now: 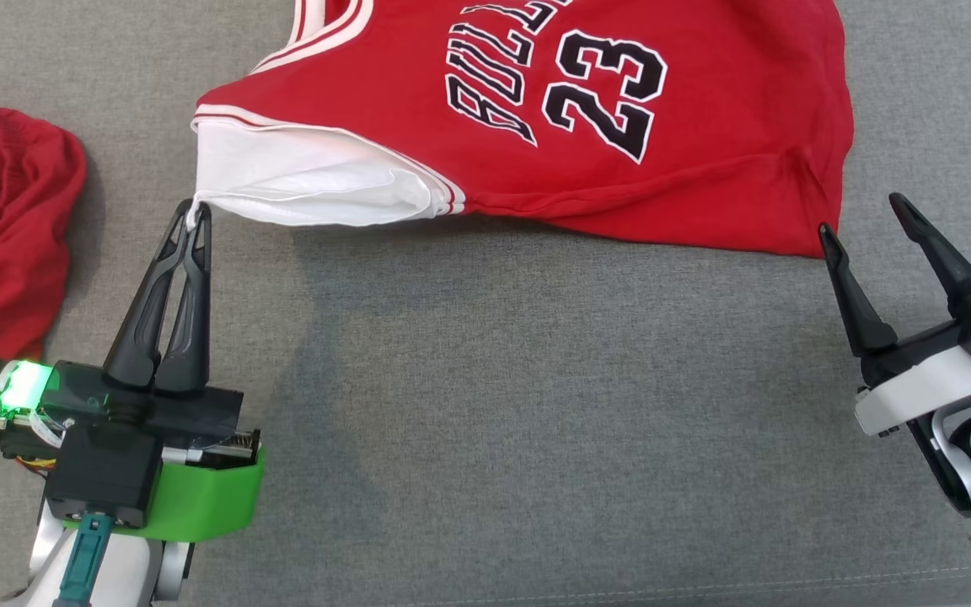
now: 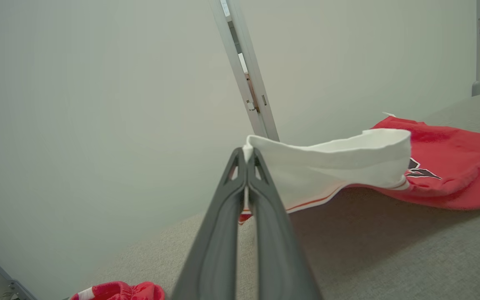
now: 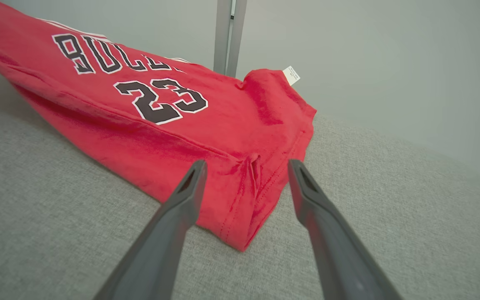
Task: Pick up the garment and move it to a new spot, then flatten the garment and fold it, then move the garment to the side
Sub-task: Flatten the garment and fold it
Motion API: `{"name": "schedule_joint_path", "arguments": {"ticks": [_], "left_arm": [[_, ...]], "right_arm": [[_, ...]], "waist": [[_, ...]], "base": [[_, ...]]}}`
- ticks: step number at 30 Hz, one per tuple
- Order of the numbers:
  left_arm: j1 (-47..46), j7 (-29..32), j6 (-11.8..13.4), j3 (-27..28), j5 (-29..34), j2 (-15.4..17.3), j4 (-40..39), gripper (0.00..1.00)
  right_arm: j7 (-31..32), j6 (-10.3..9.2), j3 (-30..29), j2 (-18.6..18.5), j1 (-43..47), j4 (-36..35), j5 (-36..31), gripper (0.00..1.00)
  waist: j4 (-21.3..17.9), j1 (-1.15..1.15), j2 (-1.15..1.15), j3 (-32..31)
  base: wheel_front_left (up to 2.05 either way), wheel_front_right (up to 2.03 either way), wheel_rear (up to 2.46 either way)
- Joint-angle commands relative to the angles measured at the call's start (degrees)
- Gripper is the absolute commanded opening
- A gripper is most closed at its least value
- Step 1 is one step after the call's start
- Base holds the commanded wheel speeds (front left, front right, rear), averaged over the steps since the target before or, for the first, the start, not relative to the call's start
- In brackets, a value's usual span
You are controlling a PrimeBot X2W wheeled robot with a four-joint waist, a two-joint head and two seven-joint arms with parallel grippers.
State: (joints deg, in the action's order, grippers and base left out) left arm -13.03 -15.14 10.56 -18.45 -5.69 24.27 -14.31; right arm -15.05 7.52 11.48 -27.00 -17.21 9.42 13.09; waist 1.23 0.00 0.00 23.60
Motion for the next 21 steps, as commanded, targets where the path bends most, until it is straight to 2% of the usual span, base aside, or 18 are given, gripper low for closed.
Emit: {"name": "schedule_joint_path", "arguments": {"ticks": [1,5,12,18,21], "left_arm": [[0.97,0.02,-0.29,0.79,0.45,-0.53,0.29,0.0],[1.52,0.02,-1.42,2.18,0.85,-1.62,1.04,0.0],[1.02,0.02,-4.12,3.38,0.41,-4.31,2.44,0.0],[-0.34,0.02,-6.61,4.14,1.26,-6.55,2.96,0.0],[-0.36,0.02,-7.33,4.61,1.59,-7.25,3.04,0.0]], "right_arm": [[-0.17,-0.06,-0.2,0.17,-0.33,0.09,0.99,1.0],[1.78,-0.06,0.94,0.94,-4.68,3.9,4.57,1.0],[14.02,-0.07,5.12,2.32,-17.24,13.67,8.04,1.0],[21.67,-0.06,8.67,2.97,-22.54,19.12,8.44,1.0],[23.96,-0.06,9.44,2.94,-23.2,20.52,8.23,0.84]], "waist": [[0.04,0.0,0.0,0.09],[-0.07,0.0,0.0,0.6],[0.36,0.0,0.0,1.2],[1.62,0.0,0.0,1.13],[2.03,0.0,0.0,1.07]], "base": [[0.0,0.0,0.0],[0.0,0.0,0.0],[0.0,0.0,0.0],[0.0,0.0,0.0],[0.0,0.0,0.0]]}}
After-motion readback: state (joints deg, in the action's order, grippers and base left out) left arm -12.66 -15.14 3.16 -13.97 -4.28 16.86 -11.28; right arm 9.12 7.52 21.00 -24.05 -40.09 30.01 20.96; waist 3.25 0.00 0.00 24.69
